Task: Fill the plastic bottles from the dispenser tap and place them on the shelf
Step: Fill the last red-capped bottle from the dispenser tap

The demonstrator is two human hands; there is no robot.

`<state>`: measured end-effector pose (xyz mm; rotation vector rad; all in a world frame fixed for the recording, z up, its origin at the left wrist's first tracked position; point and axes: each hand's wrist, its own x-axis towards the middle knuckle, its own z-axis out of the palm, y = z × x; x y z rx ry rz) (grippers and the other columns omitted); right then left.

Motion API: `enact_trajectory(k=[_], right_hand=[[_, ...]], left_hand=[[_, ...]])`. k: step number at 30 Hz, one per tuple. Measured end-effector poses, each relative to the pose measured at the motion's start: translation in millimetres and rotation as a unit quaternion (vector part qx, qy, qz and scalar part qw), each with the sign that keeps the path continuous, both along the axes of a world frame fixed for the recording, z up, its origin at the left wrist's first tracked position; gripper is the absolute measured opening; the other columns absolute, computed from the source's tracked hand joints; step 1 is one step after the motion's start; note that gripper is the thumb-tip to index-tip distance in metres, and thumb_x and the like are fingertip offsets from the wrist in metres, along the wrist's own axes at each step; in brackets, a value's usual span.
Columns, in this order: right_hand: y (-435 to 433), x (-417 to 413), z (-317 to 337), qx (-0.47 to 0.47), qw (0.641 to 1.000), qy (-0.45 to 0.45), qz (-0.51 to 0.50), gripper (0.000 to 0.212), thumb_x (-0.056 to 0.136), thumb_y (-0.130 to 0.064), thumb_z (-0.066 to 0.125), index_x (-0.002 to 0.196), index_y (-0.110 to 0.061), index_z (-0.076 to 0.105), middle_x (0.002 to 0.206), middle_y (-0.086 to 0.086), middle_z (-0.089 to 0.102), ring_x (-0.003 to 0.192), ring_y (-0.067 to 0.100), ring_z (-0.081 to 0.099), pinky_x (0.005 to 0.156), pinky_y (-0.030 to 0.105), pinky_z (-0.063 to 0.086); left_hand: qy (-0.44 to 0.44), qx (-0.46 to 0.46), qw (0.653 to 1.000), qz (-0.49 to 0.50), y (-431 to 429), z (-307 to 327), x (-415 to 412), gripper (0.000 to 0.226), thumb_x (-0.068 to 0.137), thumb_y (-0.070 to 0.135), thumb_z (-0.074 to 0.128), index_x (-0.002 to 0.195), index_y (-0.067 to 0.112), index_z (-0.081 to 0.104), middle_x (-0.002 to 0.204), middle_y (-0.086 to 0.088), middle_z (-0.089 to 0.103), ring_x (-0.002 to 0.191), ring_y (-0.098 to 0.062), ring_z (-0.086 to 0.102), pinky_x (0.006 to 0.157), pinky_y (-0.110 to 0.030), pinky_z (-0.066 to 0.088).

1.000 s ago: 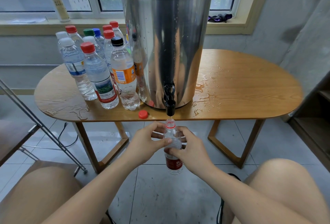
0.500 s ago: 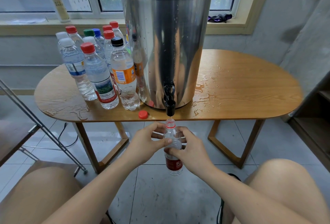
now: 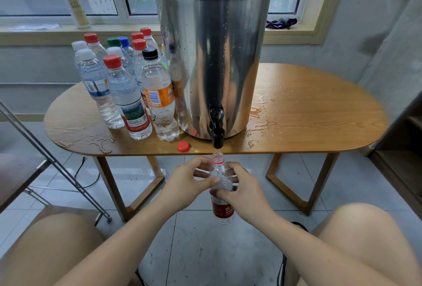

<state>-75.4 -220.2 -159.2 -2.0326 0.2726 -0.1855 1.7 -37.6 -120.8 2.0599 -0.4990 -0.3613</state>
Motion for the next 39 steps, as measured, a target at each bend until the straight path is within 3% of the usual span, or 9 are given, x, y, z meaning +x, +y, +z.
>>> enact_trajectory(k=[8, 18, 39], right_hand=[[-0.2, 0.1, 0.4, -0.005, 1.000, 0.008, 0.003, 0.067, 0.076, -0.042, 0.093, 0.133, -0.043, 0.059, 0.119, -0.018, 0.067, 0.109, 0.006, 0.066, 0.094, 0.036, 0.062], [-0.1, -0.6, 2.2, -0.007, 1.000, 0.015, 0.005, 0.065, 0.077, -0.043, 0.092, 0.133, -0.044, 0.058, 0.119, -0.018, 0.066, 0.110, 0.006, 0.065, 0.094, 0.033, 0.060], [-0.1, 0.4, -2.0, -0.004, 1.000, 0.018, 0.004, 0.067, 0.077, -0.039, 0.093, 0.135, -0.042, 0.058, 0.118, -0.018, 0.066, 0.109, 0.005, 0.066, 0.093, 0.031, 0.060]], left_hand=[[0.000, 0.008, 1.000, 0.000, -1.4, 0.3, -0.2, 0.036, 0.093, 0.039, 0.086, 0.125, 0.041, 0.069, 0.118, 0.023, 0.073, 0.103, 0.011, 0.068, 0.085, -0.021, 0.058], [0.005, 0.006, 1.000, 0.002, -0.5, -1.4, -0.1, 0.036, 0.092, 0.038, 0.087, 0.123, 0.042, 0.069, 0.117, 0.023, 0.073, 0.105, 0.006, 0.070, 0.093, -0.032, 0.063], [0.010, 0.004, 1.000, 0.003, -1.7, -3.3, -0.2, 0.035, 0.091, 0.037, 0.088, 0.121, 0.041, 0.070, 0.115, 0.024, 0.072, 0.101, 0.009, 0.070, 0.092, -0.029, 0.063]])
